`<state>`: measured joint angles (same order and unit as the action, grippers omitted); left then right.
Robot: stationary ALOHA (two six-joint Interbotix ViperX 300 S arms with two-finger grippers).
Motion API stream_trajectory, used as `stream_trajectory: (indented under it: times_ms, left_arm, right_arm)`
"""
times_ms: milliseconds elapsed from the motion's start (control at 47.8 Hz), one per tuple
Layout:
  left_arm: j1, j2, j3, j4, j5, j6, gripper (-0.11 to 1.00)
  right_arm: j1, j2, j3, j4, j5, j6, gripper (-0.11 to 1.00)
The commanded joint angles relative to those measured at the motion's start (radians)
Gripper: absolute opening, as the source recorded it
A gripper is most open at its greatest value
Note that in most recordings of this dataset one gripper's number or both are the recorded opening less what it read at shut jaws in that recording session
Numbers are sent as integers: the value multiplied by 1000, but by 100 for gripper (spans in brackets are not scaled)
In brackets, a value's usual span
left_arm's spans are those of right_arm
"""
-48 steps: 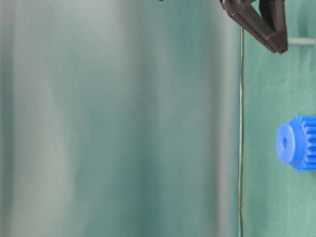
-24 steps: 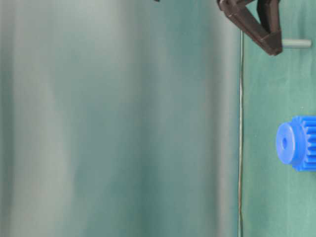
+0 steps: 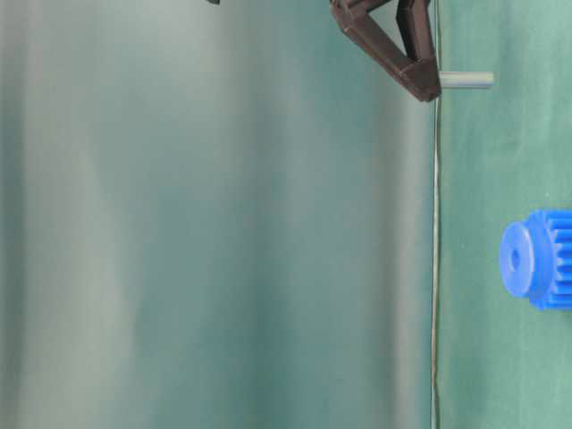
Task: Insert the shaft placed at a random location into the center hole of the small gear at another random location.
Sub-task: 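Close the right gripper on the silver shaft and lift it, then carry the held shaft left over the blue gear's center hole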
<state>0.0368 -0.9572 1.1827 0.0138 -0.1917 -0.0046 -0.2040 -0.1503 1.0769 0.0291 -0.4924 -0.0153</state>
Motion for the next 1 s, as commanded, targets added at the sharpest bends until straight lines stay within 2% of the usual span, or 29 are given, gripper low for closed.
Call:
stream_trajectory:
  times_ms: [0, 418, 983]
  left_arm:
    - [2, 8, -9, 2, -5, -2, 3]
    - [3, 8, -9, 2, -5, -2, 3]
    - [3, 8, -9, 2, -5, -2, 3]
  right_arm:
    - [2, -18, -21, -2, 2, 2, 13]
    - [18, -3, -51, -2, -3, 3, 13]
    - [80, 184, -311, -3, 46, -2, 13]
